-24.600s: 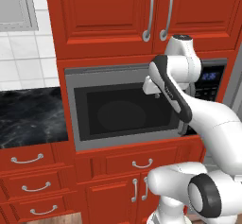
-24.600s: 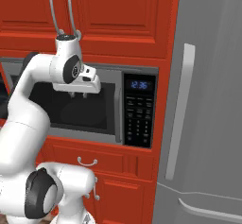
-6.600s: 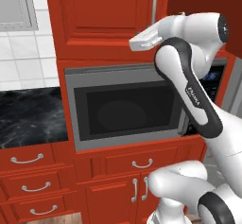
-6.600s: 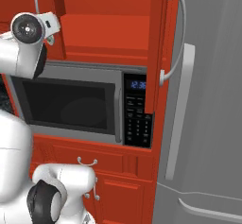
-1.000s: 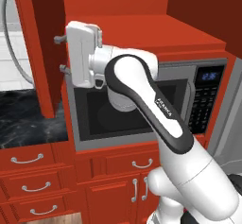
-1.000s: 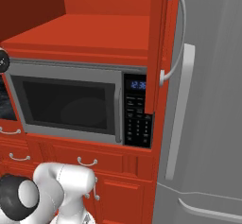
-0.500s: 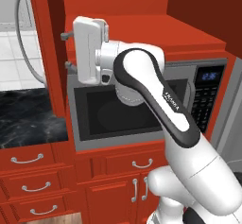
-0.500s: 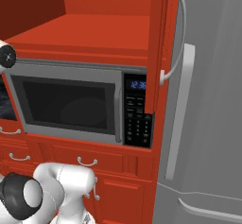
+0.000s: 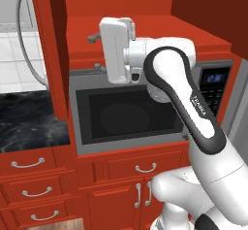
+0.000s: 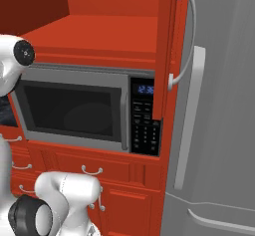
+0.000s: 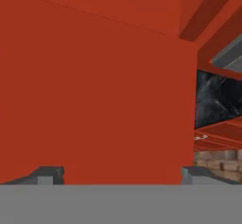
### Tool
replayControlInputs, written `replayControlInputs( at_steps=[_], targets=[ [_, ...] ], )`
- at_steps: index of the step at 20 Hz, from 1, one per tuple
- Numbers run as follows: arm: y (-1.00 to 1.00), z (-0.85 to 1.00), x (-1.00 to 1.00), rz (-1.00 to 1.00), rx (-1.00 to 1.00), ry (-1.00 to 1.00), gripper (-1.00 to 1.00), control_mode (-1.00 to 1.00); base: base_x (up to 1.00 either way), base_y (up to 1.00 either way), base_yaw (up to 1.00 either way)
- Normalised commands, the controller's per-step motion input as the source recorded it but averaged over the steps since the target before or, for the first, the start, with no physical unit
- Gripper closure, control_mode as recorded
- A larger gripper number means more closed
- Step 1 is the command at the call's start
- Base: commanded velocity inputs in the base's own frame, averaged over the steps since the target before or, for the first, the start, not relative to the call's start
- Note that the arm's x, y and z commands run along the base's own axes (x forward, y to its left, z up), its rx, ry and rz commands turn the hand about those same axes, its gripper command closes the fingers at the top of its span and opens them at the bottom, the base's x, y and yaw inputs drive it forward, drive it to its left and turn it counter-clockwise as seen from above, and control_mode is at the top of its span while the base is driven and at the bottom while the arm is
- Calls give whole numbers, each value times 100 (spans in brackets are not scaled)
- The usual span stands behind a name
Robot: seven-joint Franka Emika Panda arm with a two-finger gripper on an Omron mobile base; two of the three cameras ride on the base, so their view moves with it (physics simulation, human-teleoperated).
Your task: Open the cabinet. Pick the bowls from the counter and place them in the cabinet. Then close the cabinet.
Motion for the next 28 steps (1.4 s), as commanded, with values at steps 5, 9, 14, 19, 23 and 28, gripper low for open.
replayControlInputs(
  at_steps=[5, 9, 14, 19, 23, 28],
  targets=[
    [-23, 0, -14, -15, -26, -1, -100, -100, 0, 0, 0],
    [-20, 0, -18, -14, -23, -6, -100, -100, 0, 0, 0],
    [-59, 0, -10, -9, -16, -2, -100, -100, 0, 0, 0],
    [-67, 0, -8, -7, -15, 0, -100, -100, 0, 0, 0],
    [-55, 0, -17, -7, -22, 0, -100, -100, 0, 0, 0],
    [-55, 0, -21, -6, -23, 0, -100, -100, 0, 0, 0]
  ],
)
